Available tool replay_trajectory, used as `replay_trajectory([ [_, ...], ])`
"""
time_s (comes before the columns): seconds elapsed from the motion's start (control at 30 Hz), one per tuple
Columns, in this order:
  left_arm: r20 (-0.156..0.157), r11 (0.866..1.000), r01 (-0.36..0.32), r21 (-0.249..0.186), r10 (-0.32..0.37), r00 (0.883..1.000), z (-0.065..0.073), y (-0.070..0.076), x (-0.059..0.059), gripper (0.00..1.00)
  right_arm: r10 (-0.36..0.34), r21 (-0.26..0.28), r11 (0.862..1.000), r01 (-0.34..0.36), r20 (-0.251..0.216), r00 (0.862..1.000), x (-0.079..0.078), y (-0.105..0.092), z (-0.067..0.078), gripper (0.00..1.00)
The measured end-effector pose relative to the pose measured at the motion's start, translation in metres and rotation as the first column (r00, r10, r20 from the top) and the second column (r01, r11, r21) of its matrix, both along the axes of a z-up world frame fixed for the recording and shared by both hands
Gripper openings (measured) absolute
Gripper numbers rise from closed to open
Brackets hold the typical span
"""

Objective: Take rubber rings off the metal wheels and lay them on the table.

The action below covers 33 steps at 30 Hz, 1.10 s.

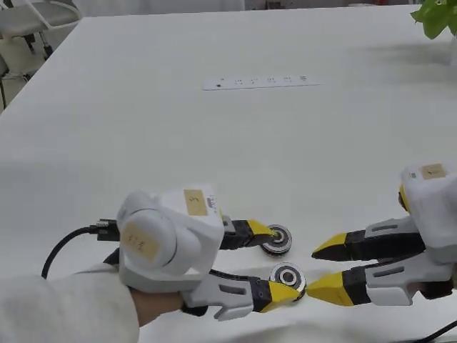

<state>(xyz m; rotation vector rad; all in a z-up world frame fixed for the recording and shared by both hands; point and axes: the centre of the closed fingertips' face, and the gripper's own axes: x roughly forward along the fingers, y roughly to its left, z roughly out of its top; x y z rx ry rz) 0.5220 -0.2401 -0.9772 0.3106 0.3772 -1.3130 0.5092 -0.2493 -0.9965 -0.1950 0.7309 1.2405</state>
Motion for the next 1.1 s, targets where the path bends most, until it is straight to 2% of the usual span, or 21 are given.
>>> replay_trajectory([
  [0.1, -0.017, 1.000, -0.011, 0.007, 0.011, 1.000, -0.005, -0.001, 0.001, 0.37, 0.030, -0.053, 0.998, -0.029, 0.021, 0.999, -0.002, 0.000, -0.007, 0.27],
  [0.2, -0.013, 1.000, -0.005, 0.022, 0.006, 1.000, -0.011, -0.001, 0.000, 0.32, 0.034, -0.063, 0.998, -0.031, 0.044, 0.998, 0.003, -0.001, -0.010, 0.22],
  [0.3, -0.032, 1.000, 0.002, 0.021, -0.001, 0.999, -0.014, -0.003, -0.003, 0.26, 0.023, -0.073, 0.997, -0.020, 0.038, 0.999, 0.005, -0.002, -0.013, 0.21],
  [0.43, -0.017, 0.999, 0.009, 0.031, -0.009, 1.000, -0.018, -0.006, -0.003, 0.22, 0.038, -0.086, 0.996, -0.036, 0.027, 0.999, 0.002, -0.001, -0.020, 0.21],
  [0.53, -0.026, 0.999, 0.012, 0.048, -0.011, 1.000, -0.024, -0.005, -0.004, 0.20, 0.046, -0.098, 0.994, -0.043, 0.027, 0.999, 0.001, -0.001, -0.022, 0.20],
  [0.63, -0.031, 0.999, 0.011, 0.039, -0.010, 0.999, -0.021, -0.004, -0.005, 0.19, 0.036, -0.093, 0.995, -0.034, 0.016, 0.999, 0.001, -0.001, -0.023, 0.20],
  [0.8, 0.008, 0.999, 0.028, 0.042, -0.028, 1.000, -0.021, -0.004, -0.006, 0.18, 0.038, -0.091, 0.995, -0.036, 0.019, 0.999, 0.001, 0.001, -0.023, 0.19],
  [0.87, 0.002, 0.998, 0.049, 0.050, -0.049, 0.999, -0.023, -0.004, -0.011, 0.15, 0.048, -0.095, 0.994, -0.046, 0.022, 0.999, 0.001, 0.001, -0.024, 0.18],
  [0.9, 0.021, 0.998, 0.045, 0.043, -0.046, 0.999, -0.023, -0.004, -0.008, 0.15, 0.051, -0.097, 0.994, -0.048, 0.023, 0.998, 0.000, 0.001, -0.024, 0.17],
  [0.97, 0.013, 0.998, 0.042, 0.040, -0.043, 0.999, -0.023, -0.004, -0.006, 0.15, 0.060, -0.098, 0.994, -0.057, 0.026, 0.998, 0.000, 0.002, -0.024, 0.16],
  [1.07, 0.011, 0.999, 0.038, 0.037, -0.039, 0.999, -0.023, -0.005, -0.005, 0.15, 0.103, -0.148, 0.985, -0.091, 0.075, 0.992, -0.001, -0.002, -0.025, 0.08],
  [1.1, 0.012, 0.999, 0.037, 0.035, -0.037, 0.999, -0.023, -0.005, -0.005, 0.15, 0.103, -0.139, 0.986, -0.093, 0.070, 0.992, -0.002, 0.000, -0.025, 0.07],
])
